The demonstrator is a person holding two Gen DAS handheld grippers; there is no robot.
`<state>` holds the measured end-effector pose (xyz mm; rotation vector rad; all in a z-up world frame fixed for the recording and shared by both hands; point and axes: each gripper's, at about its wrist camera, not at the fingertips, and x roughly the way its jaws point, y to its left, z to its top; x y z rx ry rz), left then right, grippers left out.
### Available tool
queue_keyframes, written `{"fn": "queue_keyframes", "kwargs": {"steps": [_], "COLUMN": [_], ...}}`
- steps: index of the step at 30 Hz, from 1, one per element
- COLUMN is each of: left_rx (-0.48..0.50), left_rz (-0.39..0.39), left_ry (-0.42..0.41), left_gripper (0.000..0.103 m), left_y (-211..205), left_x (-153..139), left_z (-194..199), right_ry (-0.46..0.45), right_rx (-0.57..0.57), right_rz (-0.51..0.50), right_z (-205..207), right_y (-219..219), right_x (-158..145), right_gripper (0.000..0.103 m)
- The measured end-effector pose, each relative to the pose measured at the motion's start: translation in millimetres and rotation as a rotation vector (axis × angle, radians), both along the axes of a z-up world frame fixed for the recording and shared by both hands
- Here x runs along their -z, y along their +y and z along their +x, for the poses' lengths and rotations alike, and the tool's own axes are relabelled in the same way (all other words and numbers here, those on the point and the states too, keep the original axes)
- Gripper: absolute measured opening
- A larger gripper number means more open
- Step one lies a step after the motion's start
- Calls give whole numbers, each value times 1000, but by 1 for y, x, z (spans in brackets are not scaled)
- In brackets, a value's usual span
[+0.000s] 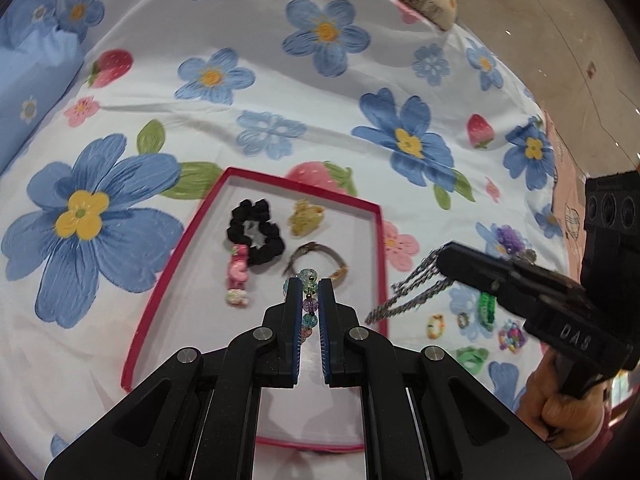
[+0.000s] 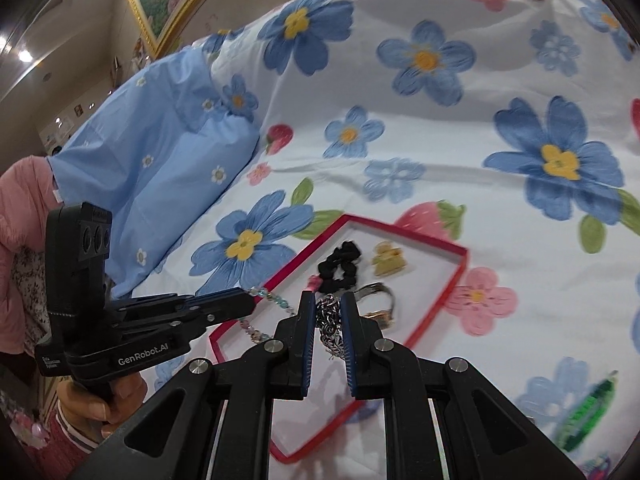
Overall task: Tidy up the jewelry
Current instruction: 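Carry both bracelets into the red tray with both tools, then open both tools to release the bracelets in the tray and withdraw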
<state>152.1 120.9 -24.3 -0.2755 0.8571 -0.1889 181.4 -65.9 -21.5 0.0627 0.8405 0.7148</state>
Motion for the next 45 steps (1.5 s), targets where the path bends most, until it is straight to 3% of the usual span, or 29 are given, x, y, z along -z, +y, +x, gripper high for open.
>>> {"fn": "queue_keyframes", "kwargs": {"steps": [11, 19, 29, 39, 41, 45], "left_rx": [-49, -98, -104, -113, -115, -130], "left_rz": [-20, 15, 60, 66, 70, 72], "left_ry": [84, 164, 212, 233, 235, 229], "left_gripper": [6, 6, 7, 8, 11, 33], "left_y": [22, 30, 27, 28, 28, 30], "left_x": [44, 75, 92, 96, 96, 93], "left_z": [18, 27, 32, 33, 33, 32], "right_ry": [89, 157, 163, 172, 172, 182], "right_rx": [-35, -50, -75, -82, -85, -80], "right_rz": [-62, -141, -212, -218, -215, -199], "right_z": [16, 21, 23, 24, 24, 24], "right_y": [33, 38, 47, 51, 51, 50], "right_x": [52, 91, 103, 104, 104, 103], "right_gripper": [13, 12, 12, 14, 16, 18]}}
